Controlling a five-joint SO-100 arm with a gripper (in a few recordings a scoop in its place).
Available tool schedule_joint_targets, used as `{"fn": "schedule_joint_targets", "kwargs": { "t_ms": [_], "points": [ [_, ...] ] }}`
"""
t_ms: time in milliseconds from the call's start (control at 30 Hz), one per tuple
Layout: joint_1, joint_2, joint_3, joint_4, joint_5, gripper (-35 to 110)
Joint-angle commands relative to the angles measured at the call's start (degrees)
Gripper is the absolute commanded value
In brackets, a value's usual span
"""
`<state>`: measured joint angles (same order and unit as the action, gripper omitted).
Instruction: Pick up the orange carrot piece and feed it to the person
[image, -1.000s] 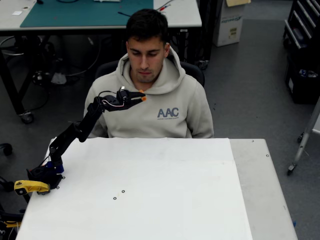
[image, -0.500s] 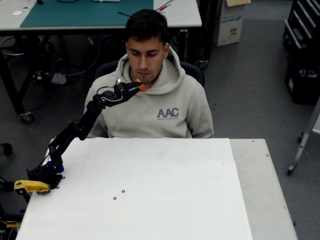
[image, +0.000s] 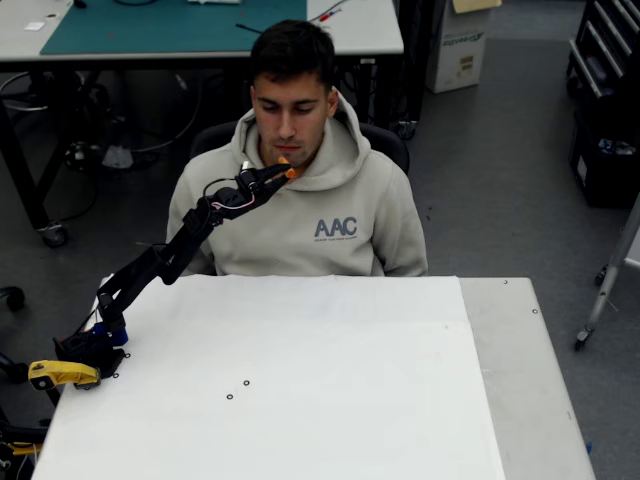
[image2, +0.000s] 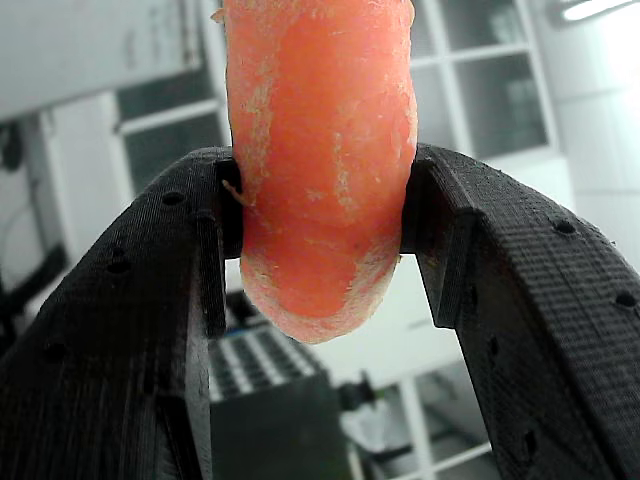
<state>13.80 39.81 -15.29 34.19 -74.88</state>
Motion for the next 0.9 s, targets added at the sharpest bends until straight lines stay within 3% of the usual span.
{"fn": "schedule_joint_targets", "kwargs": {
  "t_ms": [0,867],
  "points": [
    [-0.18,2.99,-4.48,-2.9,-0.53,-3],
    [-1.23,-0.97,-4.39,-2.72,-0.7,-3]
  ]
}}
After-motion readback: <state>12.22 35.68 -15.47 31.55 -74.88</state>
